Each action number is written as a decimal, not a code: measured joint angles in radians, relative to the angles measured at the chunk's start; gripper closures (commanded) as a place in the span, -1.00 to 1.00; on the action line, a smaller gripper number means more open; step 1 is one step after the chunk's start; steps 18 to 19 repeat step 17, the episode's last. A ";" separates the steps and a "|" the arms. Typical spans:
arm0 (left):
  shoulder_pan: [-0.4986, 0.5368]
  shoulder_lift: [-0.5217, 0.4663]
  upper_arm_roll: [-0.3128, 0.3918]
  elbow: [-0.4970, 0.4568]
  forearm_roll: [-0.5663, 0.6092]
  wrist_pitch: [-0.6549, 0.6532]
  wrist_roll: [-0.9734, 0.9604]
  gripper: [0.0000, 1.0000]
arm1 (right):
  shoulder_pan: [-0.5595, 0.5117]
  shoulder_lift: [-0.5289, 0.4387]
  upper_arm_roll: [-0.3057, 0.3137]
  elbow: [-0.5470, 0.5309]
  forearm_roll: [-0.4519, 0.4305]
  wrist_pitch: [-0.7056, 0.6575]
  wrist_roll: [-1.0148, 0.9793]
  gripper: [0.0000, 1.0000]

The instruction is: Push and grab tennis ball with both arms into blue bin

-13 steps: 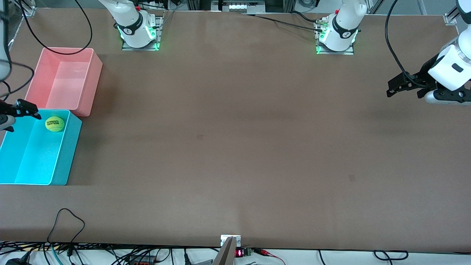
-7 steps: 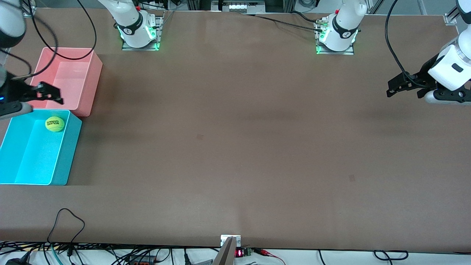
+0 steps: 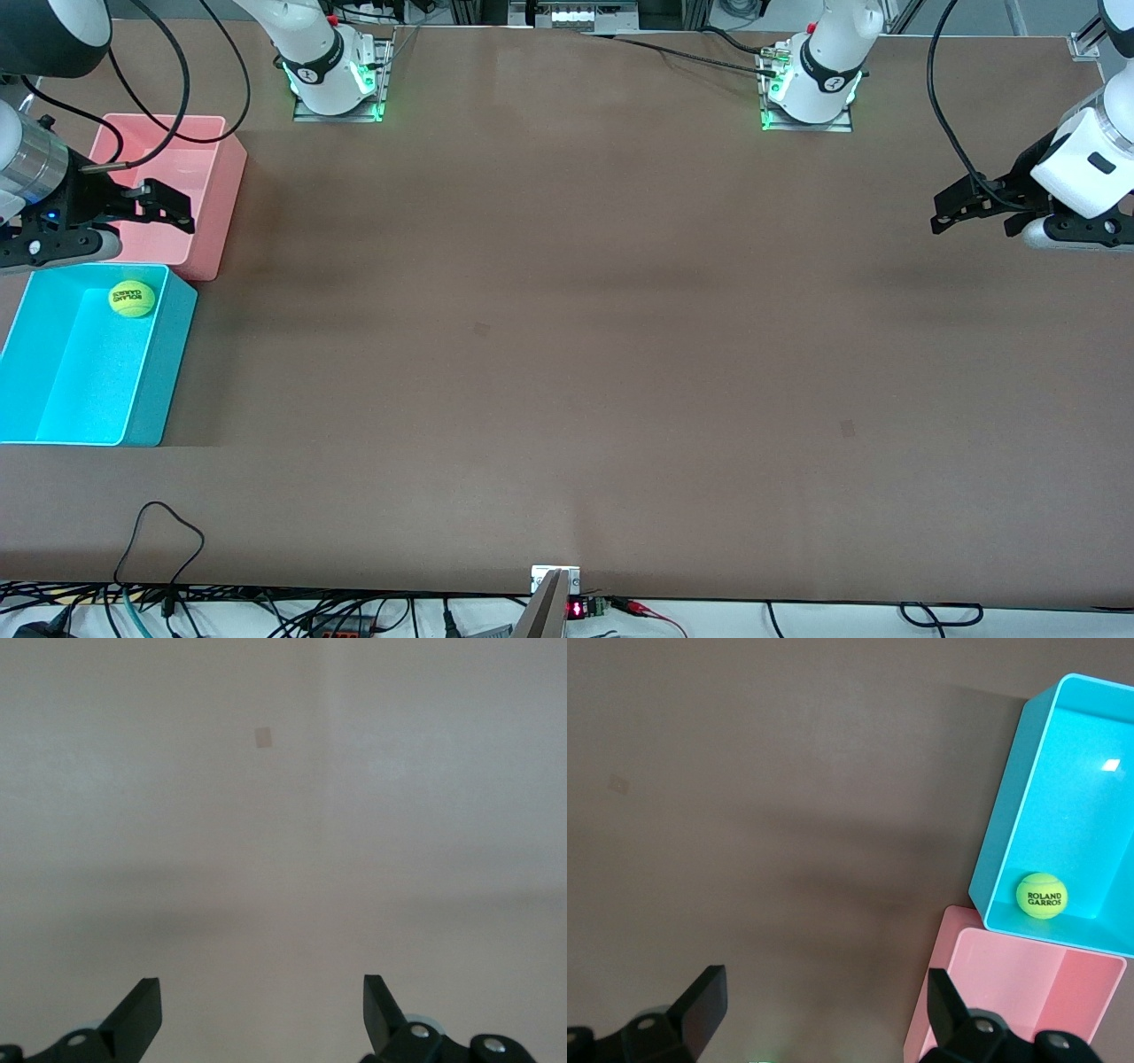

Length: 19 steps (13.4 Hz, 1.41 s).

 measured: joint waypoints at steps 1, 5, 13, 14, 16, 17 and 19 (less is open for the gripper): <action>0.000 0.000 0.000 0.000 0.000 0.000 0.000 -1.00 | -0.001 0.008 -0.002 0.001 0.000 -0.001 0.000 -1.00; 0.000 0.000 0.000 0.000 0.000 0.000 0.000 -1.00 | -0.010 0.027 -0.002 0.025 0.000 -0.016 0.000 -1.00; 0.000 0.000 0.000 0.000 0.000 0.000 0.000 -1.00 | -0.012 0.027 -0.002 0.028 0.013 -0.025 0.076 -1.00; 0.000 0.000 0.000 0.000 0.000 0.000 0.000 -1.00 | -0.012 0.027 -0.002 0.028 0.014 -0.026 0.088 -1.00; 0.000 0.000 0.000 0.000 0.000 0.000 0.000 -1.00 | -0.012 0.029 -0.002 0.028 0.015 -0.026 0.099 -1.00; 0.000 0.000 0.000 0.000 0.000 0.000 0.000 -1.00 | -0.012 0.031 -0.002 0.028 0.015 -0.026 0.101 -1.00; 0.000 0.000 0.000 0.000 0.000 0.000 0.000 -1.00 | -0.012 0.031 -0.002 0.028 0.015 -0.026 0.101 -1.00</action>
